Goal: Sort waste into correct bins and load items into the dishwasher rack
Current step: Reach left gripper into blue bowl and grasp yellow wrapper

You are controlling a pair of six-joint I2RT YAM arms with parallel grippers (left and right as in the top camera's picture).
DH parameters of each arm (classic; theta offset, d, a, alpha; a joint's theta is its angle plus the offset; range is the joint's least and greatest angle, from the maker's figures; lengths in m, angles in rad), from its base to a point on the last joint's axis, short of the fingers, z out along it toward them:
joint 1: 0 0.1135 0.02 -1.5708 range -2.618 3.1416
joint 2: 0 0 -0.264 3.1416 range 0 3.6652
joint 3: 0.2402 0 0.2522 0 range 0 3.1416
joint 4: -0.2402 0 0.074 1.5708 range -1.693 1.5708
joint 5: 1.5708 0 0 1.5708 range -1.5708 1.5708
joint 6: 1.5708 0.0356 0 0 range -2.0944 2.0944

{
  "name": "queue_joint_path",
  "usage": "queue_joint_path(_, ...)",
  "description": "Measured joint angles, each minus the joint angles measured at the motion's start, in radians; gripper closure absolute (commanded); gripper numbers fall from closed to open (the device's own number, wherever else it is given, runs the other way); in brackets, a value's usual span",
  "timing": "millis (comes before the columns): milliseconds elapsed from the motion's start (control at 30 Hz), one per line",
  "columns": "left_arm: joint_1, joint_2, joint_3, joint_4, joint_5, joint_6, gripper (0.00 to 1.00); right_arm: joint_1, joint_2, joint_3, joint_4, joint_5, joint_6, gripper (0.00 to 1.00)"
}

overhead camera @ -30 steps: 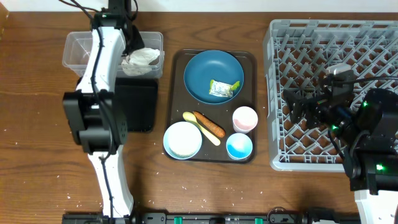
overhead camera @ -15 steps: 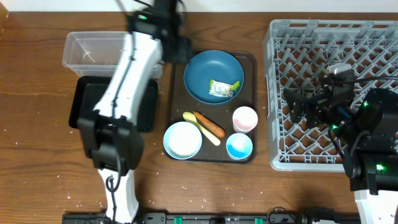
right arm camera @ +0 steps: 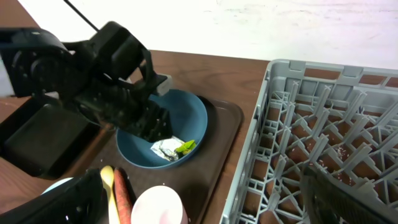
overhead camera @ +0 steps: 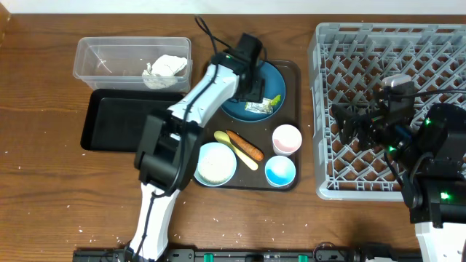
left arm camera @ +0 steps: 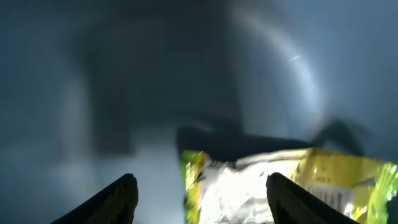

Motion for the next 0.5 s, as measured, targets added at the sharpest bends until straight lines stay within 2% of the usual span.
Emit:
queue_joint_path(67,-0.006,0.011,0.0,0.019,0.0,-0.003,0.27,0.0,0.0,0.0,0.0,0.0,0.0,0.01)
queue_joint_path(300,-0.026,0.045,0.002,0.039,-0.005,-0.007,0.28,0.0,0.0,0.0,-0.001,0.0,0.0,0.01)
queue_joint_path(367,-0.032,0.045,0.002,0.039,-0.005,-0.011,0.45,0.0,0.0,0.0,-0.002,0.0,0.0,0.01)
queue_joint_path(500,-0.045,0.047,0.002,0.038,-0.002,-0.015,0.86,0.0,0.0,0.0,-0.004,0.0,0.0,0.01)
